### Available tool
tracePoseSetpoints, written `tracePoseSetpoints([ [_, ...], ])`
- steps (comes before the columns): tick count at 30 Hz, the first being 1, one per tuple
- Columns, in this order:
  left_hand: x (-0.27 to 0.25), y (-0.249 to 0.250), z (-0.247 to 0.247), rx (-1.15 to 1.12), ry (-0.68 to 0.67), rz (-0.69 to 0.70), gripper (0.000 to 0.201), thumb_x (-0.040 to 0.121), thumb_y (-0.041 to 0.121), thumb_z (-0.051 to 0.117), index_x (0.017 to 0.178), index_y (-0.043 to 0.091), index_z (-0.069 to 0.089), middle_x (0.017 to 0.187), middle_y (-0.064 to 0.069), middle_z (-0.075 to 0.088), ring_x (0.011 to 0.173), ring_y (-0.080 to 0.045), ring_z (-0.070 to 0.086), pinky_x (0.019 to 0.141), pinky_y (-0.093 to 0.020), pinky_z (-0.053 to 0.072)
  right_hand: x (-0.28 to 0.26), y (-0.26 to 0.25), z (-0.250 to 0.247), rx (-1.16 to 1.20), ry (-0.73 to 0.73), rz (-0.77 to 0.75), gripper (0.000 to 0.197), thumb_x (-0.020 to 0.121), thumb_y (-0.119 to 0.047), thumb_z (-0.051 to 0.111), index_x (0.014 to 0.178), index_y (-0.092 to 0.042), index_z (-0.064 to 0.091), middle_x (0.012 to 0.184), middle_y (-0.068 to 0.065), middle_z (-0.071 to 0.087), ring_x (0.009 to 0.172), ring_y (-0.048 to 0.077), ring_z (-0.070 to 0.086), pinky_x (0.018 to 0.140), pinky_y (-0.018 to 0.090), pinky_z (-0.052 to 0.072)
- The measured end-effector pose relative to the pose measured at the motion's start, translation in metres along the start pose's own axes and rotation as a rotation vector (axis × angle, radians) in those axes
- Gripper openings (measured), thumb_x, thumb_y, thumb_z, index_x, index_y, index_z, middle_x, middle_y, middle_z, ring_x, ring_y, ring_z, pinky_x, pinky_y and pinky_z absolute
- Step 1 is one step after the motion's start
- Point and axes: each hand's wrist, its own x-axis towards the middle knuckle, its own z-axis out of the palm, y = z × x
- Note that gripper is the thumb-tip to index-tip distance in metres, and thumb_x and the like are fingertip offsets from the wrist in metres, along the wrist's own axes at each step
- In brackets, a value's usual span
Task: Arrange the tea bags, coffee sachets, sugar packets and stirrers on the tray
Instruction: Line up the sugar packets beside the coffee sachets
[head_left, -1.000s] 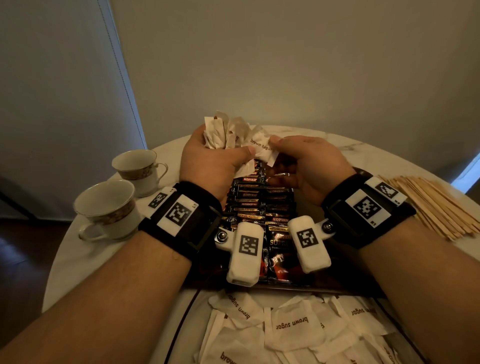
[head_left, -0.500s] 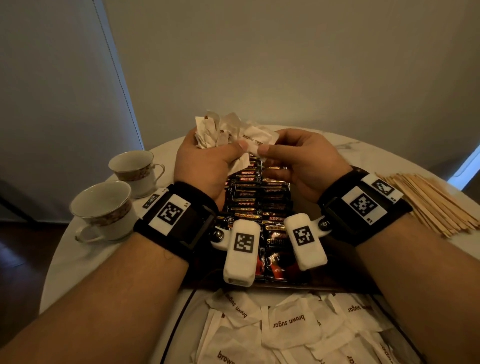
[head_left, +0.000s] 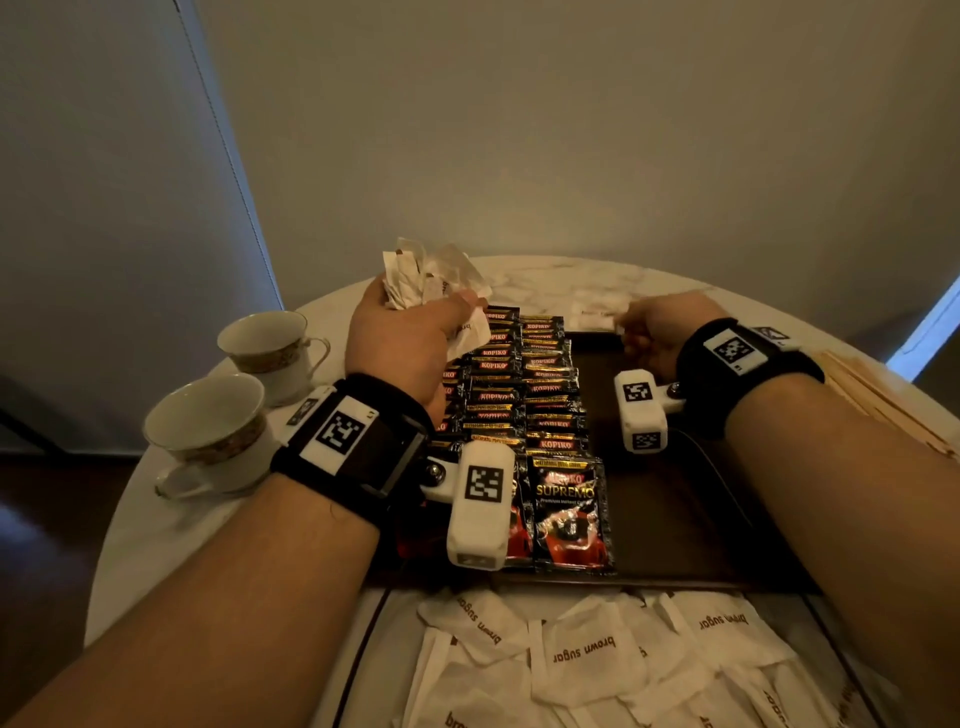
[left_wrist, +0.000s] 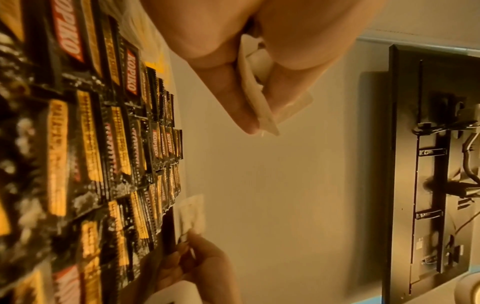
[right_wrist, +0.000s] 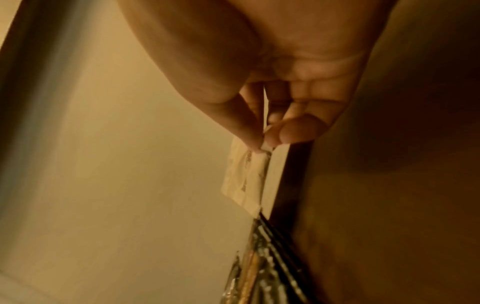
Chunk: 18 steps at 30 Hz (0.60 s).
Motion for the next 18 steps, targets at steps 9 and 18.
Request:
tracePoseSetpoints([
  [9, 0.0028, 0.0014, -0.0003, 0.016, 0.000, -0.013, 0.042, 0.065, 0.004, 0.084, 0.103, 0.015, 0.069, 0.100, -0.017, 0.078, 0.091, -0.037, 0.077, 0.085, -0.064, 0.059, 0.0056, 0.0061, 0.0055, -0.048, -0.011, 0.012, 0.011, 0.093, 0.006, 0.062, 0.090, -0.004, 0.063, 0.083, 0.015, 0.070, 0.070, 0.020, 0.069, 0.063, 0.031, 0.058],
  [18, 0.0010, -0.0005, -0.0009, 0.009, -0.001, -0.023, 0.037, 0.073, -0.006, 0.082, 0.103, 0.011, 0.069, 0.101, -0.021, 0.077, 0.090, -0.041, 0.076, 0.081, -0.066, 0.059, 0.0009, 0.0055, 0.0009, 0.033, -0.061, 0.046, 0.010, 0.100, -0.001, 0.058, 0.091, -0.003, 0.062, 0.099, 0.017, 0.071, 0.090, 0.021, 0.073, 0.084, 0.034, 0.061],
])
